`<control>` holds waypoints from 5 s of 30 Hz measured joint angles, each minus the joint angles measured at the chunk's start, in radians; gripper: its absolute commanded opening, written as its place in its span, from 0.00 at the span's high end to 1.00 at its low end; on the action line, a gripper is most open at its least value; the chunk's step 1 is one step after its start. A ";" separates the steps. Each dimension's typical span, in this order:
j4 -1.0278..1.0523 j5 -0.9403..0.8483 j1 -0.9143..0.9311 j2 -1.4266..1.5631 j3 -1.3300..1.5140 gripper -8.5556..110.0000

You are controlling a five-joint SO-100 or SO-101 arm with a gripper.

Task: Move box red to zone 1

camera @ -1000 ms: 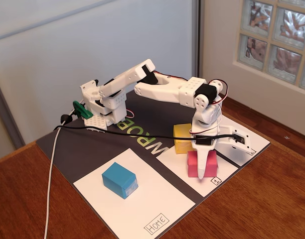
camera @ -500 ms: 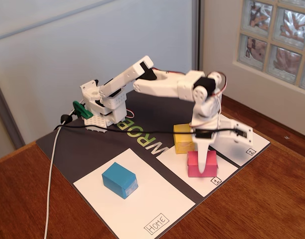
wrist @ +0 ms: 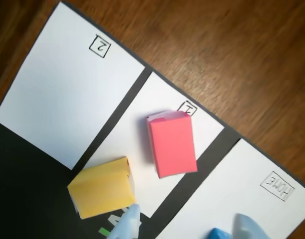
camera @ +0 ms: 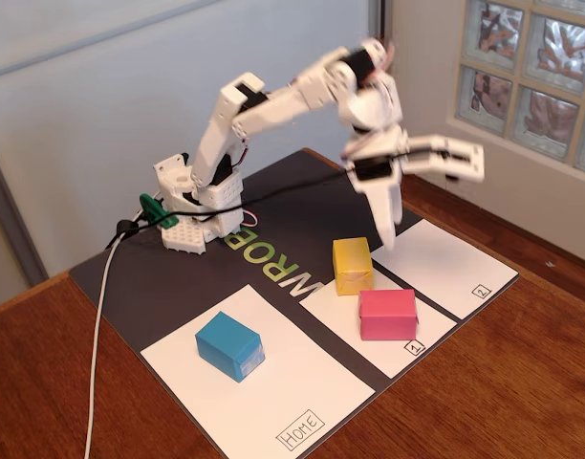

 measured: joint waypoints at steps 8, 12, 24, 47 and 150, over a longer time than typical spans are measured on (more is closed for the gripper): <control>0.002 0.043 0.026 0.353 0.209 0.93; 0.002 0.071 0.037 0.554 0.426 0.93; -0.046 0.129 0.104 1.195 1.347 0.93; -0.471 0.255 0.218 1.608 2.223 0.93; -0.348 0.342 0.183 2.146 2.533 0.93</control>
